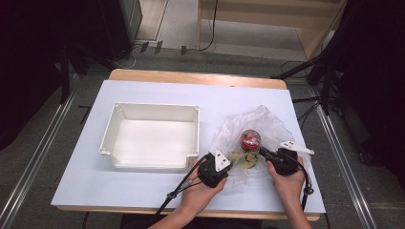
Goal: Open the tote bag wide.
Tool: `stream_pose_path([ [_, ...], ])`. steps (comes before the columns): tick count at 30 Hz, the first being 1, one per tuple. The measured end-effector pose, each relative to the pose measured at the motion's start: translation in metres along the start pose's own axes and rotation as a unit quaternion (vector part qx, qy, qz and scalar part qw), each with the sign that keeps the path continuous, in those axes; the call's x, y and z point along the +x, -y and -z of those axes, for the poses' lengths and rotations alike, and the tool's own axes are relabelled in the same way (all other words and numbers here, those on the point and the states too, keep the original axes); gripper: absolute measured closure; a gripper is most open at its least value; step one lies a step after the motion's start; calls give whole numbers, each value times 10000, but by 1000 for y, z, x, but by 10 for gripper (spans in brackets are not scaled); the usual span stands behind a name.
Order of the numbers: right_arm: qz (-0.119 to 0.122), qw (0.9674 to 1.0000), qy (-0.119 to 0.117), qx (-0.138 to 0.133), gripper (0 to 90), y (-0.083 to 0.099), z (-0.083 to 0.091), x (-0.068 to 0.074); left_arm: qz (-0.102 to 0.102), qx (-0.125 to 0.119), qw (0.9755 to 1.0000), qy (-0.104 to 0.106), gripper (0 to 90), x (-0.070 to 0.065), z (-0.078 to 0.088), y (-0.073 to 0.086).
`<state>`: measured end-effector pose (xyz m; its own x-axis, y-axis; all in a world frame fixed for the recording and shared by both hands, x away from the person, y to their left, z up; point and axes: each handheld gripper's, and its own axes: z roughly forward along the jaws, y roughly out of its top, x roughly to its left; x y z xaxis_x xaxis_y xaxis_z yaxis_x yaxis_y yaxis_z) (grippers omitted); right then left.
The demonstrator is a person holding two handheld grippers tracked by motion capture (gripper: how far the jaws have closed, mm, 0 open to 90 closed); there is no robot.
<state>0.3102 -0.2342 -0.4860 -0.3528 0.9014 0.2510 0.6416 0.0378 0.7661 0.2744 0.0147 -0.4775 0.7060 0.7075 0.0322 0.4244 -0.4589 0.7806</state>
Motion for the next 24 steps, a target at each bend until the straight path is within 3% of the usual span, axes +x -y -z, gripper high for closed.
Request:
stream_pose_path([
  [1, -59, 9997, 69, 248, 900, 2, -5, -1, -89, 14, 9999, -90, 789, 0, 0, 0],
  [3, -128, 9996, 6, 270, 900, 1, -5, -3, -72, 85, 9999, -85, 764, 4, -1, 1],
  [4, -102, 9995, 116, 274, 900, 2, -3, -2, 140, 103, 9998, 15, 751, 8, -1, 1],
  [7, -30, 9994, 271, 202, 900, 2, 3, 1, 150, 74, 9998, 50, 727, 9, 0, 1],
  [8, 21, 9996, 172, -207, 900, -1, 18, 5, 16, 2, 10000, 0, 718, 6, 1, 2],
  [9, 21, 9996, 172, -207, 900, -1, 18, 5, 16, 2, 10000, 0, 722, 6, 1, 2],
  [10, 21, 9975, -44, -708, 900, -6, 36, 10, -34, -18, 10000, -32, 740, 5, 1, 2],
  [11, 21, 9975, -44, -708, 900, -6, 36, 10, -41, -39, 10000, -36, 740, 4, 1, 2],
  [12, 192, 9936, -326, -1068, 900, -11, 48, 19, -13, -72, 10000, -29, 783, 5, 2, 2],
  [13, 318, 9924, -424, -1110, 900, -12, 50, 25, 78, -91, 9999, 38, 805, 6, 2, 3],
  [16, 770, 9911, -594, -910, 900, -10, 39, 43, 107, -112, 9999, 77, 870, 7, 2, 3],
  [18, 870, 9912, -567, -817, 900, -8, 33, 48, 96, -103, 9998, 111, 886, 7, 2, 3],
  [19, 1012, 9919, -460, -614, 900, -4, 20, 52, 126, -85, 9998, 122, 895, 8, 2, 3],
  [22, 949, 9945, -275, -335, 900, 1, 9, 51, 173, -115, 9997, 145, 890, 10, 3, 3],
  [23, 753, 9970, -133, 136, 900, 6, -3, 45, 205, -211, 9995, 143, 868, 10, 5, 4],
  [24, 615, 9973, -112, 397, 900, 10, -8, 41, 205, -211, 9995, 143, 856, 10, 5, 4],
])
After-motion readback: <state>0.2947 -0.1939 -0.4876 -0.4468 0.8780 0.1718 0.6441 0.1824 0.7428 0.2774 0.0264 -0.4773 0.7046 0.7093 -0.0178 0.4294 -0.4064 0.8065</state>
